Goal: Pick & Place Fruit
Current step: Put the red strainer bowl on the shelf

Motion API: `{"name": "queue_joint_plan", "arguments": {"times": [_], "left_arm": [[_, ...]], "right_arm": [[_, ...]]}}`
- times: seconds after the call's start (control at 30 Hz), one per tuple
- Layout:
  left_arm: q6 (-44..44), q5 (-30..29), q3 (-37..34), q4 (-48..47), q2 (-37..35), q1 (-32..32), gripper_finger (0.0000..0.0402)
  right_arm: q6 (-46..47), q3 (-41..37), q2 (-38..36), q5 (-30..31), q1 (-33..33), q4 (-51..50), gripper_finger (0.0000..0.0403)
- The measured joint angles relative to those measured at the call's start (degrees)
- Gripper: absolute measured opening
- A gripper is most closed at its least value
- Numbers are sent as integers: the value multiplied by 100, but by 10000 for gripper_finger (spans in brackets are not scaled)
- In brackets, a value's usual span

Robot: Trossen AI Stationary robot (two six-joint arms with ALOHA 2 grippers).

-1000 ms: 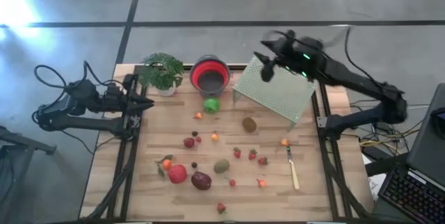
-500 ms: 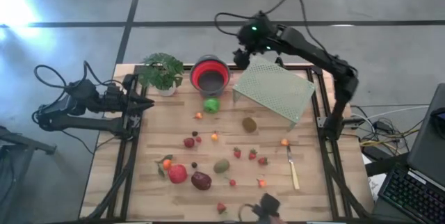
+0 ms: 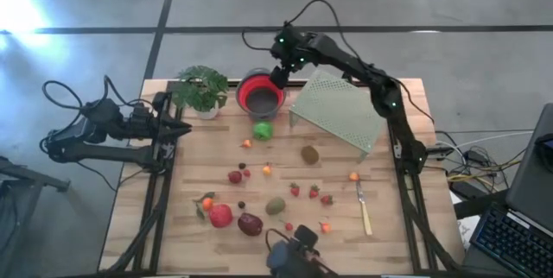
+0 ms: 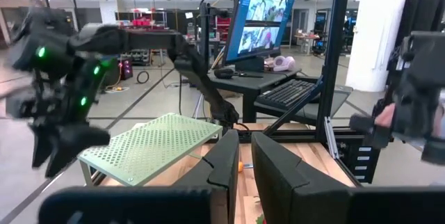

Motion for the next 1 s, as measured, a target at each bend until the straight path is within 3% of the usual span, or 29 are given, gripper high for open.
{"name": "queue_joint_plan", "arguments": {"times": [0.27, 0.6, 1.0], "left_arm": [[1, 0, 0, -2, 1, 0, 46], [1, 0, 0, -4, 1, 2, 46], [1, 0, 0, -4, 1, 0, 46]], "right_arm": [[374, -13, 590, 15, -120, -30, 236], [423, -32, 745, 21, -145, 29, 251], [425, -50, 1052, 13, -138, 12, 220]]}}
